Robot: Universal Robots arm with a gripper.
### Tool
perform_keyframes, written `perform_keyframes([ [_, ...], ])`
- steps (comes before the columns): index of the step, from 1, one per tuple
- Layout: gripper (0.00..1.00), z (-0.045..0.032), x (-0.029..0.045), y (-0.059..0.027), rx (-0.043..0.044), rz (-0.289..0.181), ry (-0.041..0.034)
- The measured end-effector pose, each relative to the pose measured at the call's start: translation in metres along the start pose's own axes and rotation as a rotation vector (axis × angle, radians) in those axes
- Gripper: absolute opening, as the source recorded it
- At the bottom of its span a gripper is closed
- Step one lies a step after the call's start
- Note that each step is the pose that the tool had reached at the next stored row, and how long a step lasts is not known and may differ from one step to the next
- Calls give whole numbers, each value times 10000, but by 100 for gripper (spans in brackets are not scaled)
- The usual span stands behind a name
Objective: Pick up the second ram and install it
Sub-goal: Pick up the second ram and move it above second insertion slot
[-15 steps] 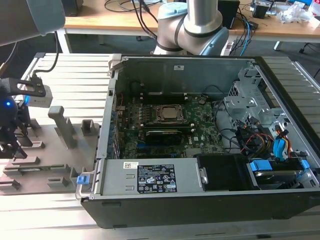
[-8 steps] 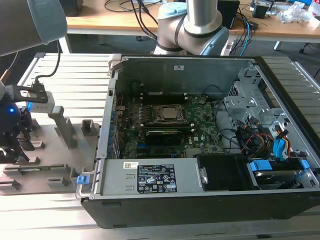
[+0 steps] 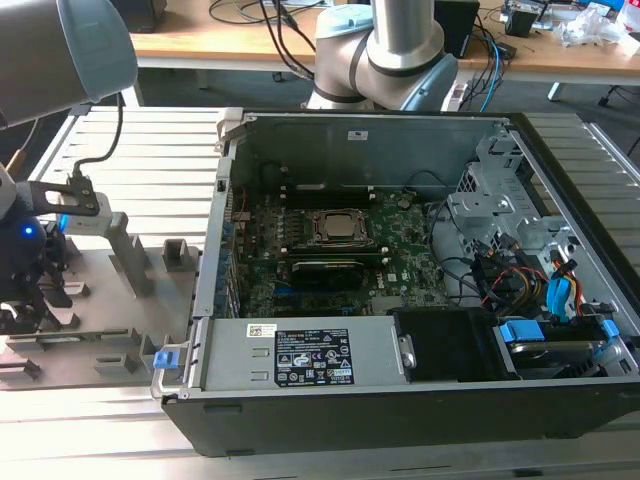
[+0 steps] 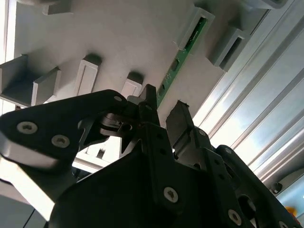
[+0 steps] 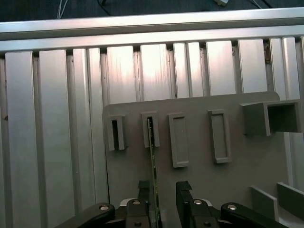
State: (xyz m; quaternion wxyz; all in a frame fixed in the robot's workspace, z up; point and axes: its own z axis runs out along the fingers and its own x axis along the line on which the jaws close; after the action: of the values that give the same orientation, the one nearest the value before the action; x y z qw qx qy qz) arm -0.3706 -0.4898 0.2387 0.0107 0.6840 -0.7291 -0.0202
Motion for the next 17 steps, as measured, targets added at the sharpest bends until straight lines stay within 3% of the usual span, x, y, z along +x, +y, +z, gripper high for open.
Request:
perform_keyframes([
  [4,36,61,119,-10,0,-8,2],
  [10,36,182,125,-20,-1,-52,9],
  [17,36,348,99,-42,-7,-444,24],
])
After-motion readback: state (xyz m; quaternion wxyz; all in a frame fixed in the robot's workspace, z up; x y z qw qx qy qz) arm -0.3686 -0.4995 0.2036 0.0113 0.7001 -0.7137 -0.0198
